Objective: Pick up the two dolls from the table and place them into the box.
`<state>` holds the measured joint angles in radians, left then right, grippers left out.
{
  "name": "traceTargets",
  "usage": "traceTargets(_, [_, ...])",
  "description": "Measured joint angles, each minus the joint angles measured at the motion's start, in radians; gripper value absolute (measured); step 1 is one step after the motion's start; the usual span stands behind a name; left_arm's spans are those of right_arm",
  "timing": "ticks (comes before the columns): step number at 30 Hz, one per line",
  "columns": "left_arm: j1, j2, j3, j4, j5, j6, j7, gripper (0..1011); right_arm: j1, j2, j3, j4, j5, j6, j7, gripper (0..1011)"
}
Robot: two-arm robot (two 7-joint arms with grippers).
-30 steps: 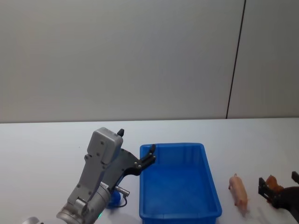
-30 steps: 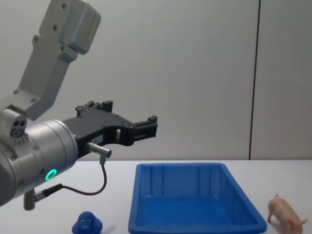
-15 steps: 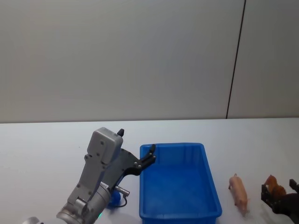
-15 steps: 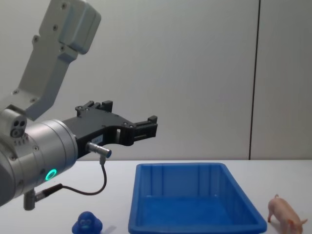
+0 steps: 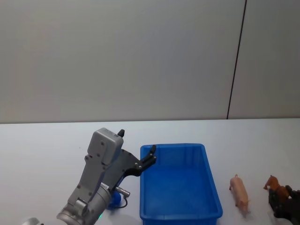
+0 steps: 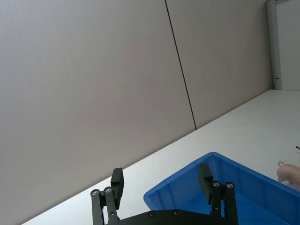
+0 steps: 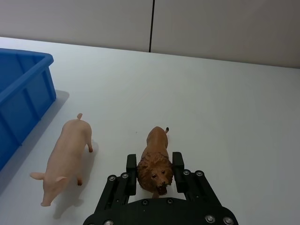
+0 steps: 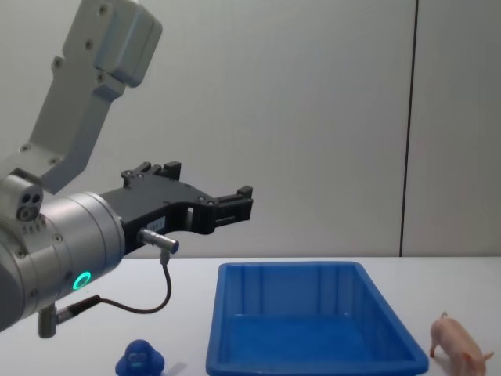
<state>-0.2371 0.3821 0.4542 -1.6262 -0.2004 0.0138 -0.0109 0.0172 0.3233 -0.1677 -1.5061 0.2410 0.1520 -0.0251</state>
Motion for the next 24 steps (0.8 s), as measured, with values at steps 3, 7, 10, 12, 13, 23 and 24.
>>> traceTargets(3, [0.000, 0.000, 0.000, 0.000, 0.000, 0.000, 0.000, 1001, -0.001, -0.001, 0.000, -0.005, -0.005, -0.008, 0.000, 427])
traceTargets(7, [0.000, 0.000, 0.000, 0.000, 0.000, 0.000, 0.000, 1001, -0.003, -0.001, 0.001, -0.022, -0.012, -0.023, 0.005, 426])
traceTargets(10, [0.000, 0.000, 0.000, 0.000, 0.000, 0.000, 0.000, 1001, -0.007, -0.001, 0.000, -0.041, -0.017, -0.038, 0.014, 426])
traceTargets(12, [0.000, 0.000, 0.000, 0.000, 0.000, 0.000, 0.000, 1001, -0.009, -0.001, 0.000, -0.060, -0.019, -0.052, 0.025, 426])
traceTargets(13, [0.000, 0.000, 0.000, 0.000, 0.000, 0.000, 0.000, 1001, -0.009, -0.001, 0.000, -0.060, -0.019, -0.052, 0.025, 426])
traceTargets(23, [0.000, 0.000, 0.000, 0.000, 0.000, 0.000, 0.000, 1001, -0.009, -0.008, -0.012, -0.128, -0.019, -0.103, 0.109, 426])
traceTargets(24, [0.000, 0.000, 0.000, 0.000, 0.000, 0.000, 0.000, 1001, -0.008, -0.009, -0.013, -0.132, -0.018, -0.104, 0.114, 427])
